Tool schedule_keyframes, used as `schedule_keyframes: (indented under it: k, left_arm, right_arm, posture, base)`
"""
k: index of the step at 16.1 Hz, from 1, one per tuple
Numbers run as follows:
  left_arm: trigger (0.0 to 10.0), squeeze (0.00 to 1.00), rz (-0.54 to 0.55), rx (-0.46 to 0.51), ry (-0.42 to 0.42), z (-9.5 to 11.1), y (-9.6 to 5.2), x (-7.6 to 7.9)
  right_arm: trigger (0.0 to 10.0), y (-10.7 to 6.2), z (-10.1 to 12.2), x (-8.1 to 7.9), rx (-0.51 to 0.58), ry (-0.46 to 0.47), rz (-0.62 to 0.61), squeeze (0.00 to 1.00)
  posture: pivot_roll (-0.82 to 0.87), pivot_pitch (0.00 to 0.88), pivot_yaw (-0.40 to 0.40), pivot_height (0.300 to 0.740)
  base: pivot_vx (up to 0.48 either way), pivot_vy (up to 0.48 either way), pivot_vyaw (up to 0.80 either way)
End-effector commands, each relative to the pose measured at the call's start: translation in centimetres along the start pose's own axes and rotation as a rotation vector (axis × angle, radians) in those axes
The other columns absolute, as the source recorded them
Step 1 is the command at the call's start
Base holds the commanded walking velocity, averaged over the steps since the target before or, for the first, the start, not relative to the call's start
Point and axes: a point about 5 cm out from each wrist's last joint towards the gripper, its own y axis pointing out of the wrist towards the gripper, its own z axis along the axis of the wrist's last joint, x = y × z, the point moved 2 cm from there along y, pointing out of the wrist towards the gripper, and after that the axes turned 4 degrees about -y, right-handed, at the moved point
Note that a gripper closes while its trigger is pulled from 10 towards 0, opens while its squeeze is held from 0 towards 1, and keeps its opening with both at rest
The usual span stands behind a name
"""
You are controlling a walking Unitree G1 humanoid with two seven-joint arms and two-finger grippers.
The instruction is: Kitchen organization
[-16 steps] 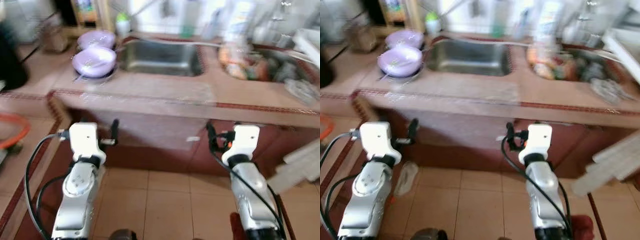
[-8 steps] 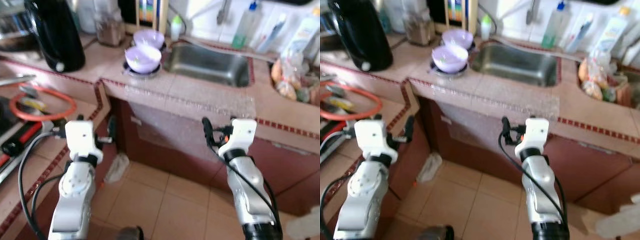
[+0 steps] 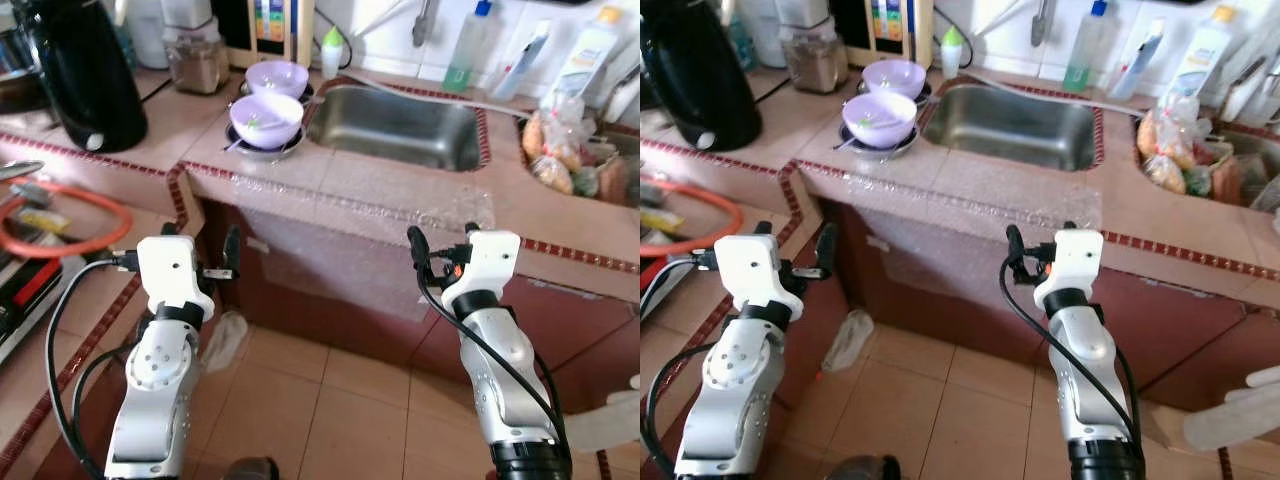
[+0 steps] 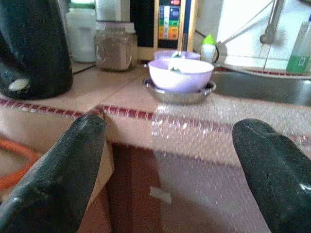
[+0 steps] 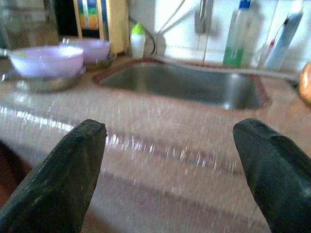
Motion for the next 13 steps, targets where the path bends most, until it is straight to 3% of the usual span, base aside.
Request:
schedule_keyframes:
  k: [1, 9, 13]
  left_arm:
    - [10.0, 0.0, -0.007, 0.016, -0.005, 0.63, 0.22, 0.37]
    - [10.0, 0.0, -0.008, 0.023, -0.013, 0.9, 0.28, 0.61]
    - [10.0, 0.0, 0.025, 0.03, 0.017, 1.12, 0.04, 0.27]
  right_arm:
    - [10.0, 0.32, 0.94, 0.28, 0.027, 0.013, -0.008, 0.0]
    - [10.0, 0.22, 0.92, 0.27, 0.021, -0.012, 0.006, 0.0]
    - [10.0, 0.17, 1.03, 0.16, 0.022, -0.022, 0.021, 0.0]
  posture:
    - [0.05, 0.034, -0.032, 0.74]
    - [0.05, 0.031, -0.036, 0.74]
    - [0.05, 0.032, -0.041, 0.74]
  base:
    - [0.36, 0.0, 0.0]
    - [0.404, 0.0, 0.0]
    - [0.0, 0.0, 0.0]
